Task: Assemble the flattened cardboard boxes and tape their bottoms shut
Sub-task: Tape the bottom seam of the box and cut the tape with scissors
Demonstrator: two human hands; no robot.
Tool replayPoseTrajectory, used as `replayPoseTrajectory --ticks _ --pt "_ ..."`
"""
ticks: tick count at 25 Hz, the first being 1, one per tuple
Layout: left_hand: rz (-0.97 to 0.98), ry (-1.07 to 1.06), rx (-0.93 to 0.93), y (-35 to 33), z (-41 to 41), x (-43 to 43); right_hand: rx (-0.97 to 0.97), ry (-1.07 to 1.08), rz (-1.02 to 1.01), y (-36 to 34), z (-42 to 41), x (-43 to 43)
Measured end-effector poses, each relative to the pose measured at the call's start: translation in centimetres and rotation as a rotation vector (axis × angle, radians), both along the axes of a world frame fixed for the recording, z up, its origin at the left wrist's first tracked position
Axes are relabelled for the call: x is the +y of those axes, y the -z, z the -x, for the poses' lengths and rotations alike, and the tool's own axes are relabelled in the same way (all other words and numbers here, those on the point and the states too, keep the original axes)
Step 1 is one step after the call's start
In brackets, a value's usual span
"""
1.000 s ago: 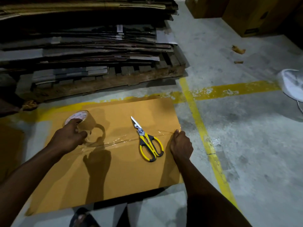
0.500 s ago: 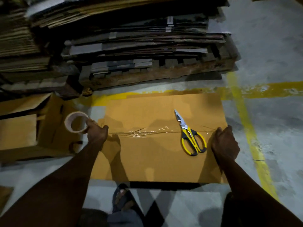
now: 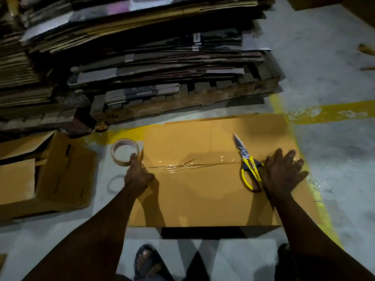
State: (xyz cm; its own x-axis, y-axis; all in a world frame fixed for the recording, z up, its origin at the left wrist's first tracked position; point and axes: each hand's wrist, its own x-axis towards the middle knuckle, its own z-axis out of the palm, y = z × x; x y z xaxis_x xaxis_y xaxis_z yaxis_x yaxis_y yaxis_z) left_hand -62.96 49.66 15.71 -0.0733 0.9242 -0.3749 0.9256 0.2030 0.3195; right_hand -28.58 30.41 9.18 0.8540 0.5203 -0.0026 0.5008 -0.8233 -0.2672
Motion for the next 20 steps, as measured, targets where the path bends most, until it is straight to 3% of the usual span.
replayPoseTrajectory --ticks 3,6,10,15,17,20 --pt "0.003 0.199 -0.061 0.5 -6.2 -2.9 -0.082 -0.195 0.144 0.1 0.6 -0.2" --pt "0.019 0.236 -0.123 2.1 -10.5 -5.1 -0.07 -0.382 0.18 0.8 3.0 -0.7" --pt "-0.039 0.269 -0.127 3.1 -11.2 -5.5 0.024 -0.503 0.214 1.7 7.1 1.5" --pt "-0.069 0.32 -0.162 3.6 -10.2 -5.4 0.054 -0.85 0.152 1.3 11.7 4.2" --pt "-0.059 0.311 -0.176 3.9 -10.0 -5.2 0.033 -0.871 0.169 1.6 10.7 3.7" --pt "-0.035 0.28 -0.201 3.8 -9.8 -4.9 0.083 -0.618 0.228 1.7 6.7 2.4"
